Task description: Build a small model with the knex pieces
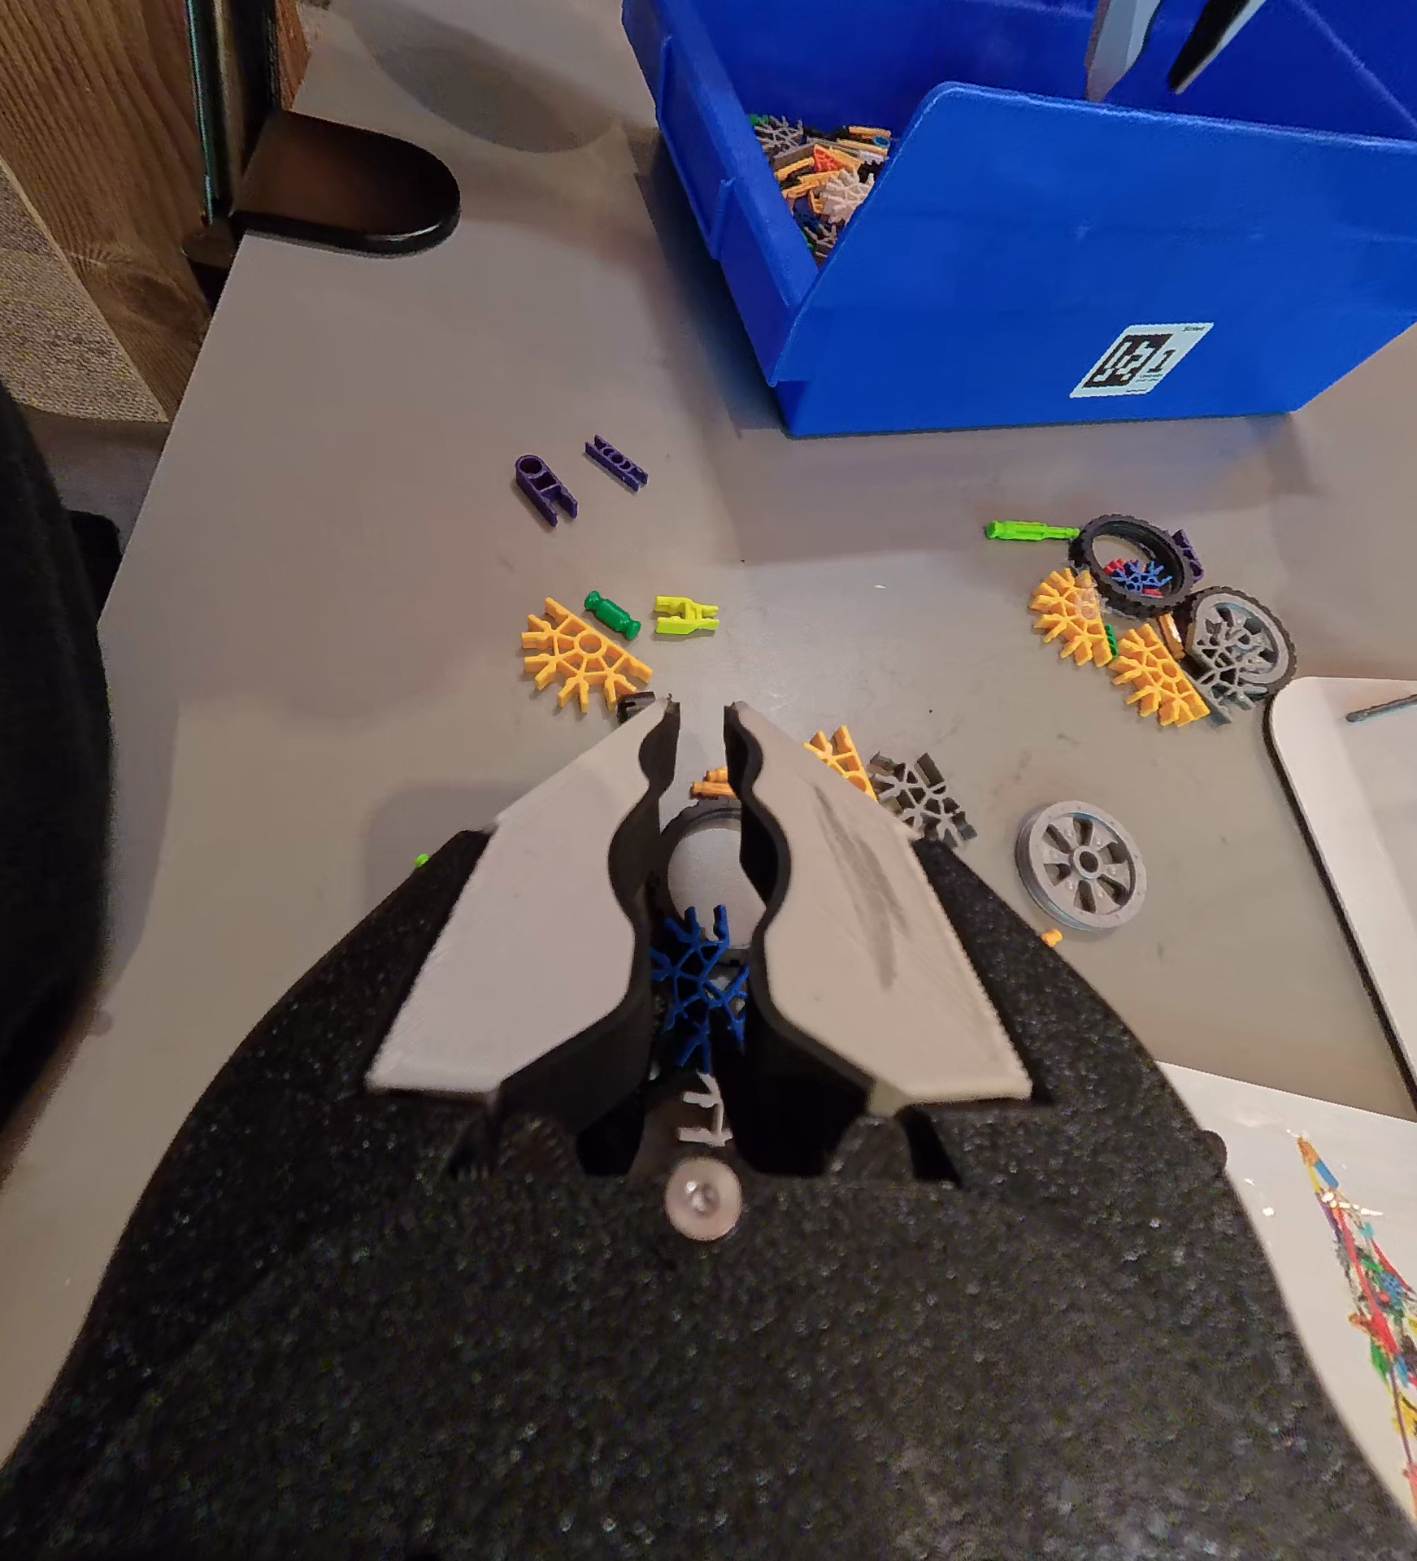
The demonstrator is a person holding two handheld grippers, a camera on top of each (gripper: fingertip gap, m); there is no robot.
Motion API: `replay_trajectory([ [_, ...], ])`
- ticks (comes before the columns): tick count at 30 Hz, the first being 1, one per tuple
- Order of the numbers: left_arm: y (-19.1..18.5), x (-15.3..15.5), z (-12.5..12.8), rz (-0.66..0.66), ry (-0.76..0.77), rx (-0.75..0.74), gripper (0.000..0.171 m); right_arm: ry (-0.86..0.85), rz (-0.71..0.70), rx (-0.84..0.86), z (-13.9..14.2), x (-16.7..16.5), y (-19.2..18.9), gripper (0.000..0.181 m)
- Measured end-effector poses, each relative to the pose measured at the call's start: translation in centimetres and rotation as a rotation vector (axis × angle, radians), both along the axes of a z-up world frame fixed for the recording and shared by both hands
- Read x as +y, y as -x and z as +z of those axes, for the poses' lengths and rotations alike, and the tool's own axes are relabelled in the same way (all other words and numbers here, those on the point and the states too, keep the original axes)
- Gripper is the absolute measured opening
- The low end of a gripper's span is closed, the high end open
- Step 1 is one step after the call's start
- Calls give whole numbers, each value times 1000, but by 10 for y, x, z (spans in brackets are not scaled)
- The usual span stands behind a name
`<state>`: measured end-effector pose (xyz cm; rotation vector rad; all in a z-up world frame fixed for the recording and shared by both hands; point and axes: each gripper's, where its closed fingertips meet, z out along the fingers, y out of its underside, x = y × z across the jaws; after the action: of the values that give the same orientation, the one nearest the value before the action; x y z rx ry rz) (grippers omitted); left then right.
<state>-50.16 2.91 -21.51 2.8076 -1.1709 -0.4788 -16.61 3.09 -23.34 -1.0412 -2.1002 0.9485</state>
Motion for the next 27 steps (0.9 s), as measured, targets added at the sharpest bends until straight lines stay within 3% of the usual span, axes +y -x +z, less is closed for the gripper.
replay_trajectory([
  [5, -4, -25, -1, 1, 81, -13, 26, -4, 1, -4, -1, 0, 0, 9],
  [11, -14, -58, -21, -20, 209, -52, 12, -3, 2, -1, 0, -1, 0, 9],
  [17, -25, -62, -39, -61, 232, -90, 12, -4, 1, -2, -1, 0, 0, 9],
  [27, -25, -63, -48, -50, 243, -101, 9, -2, 2, 2, 0, -1, 0, 9],
])
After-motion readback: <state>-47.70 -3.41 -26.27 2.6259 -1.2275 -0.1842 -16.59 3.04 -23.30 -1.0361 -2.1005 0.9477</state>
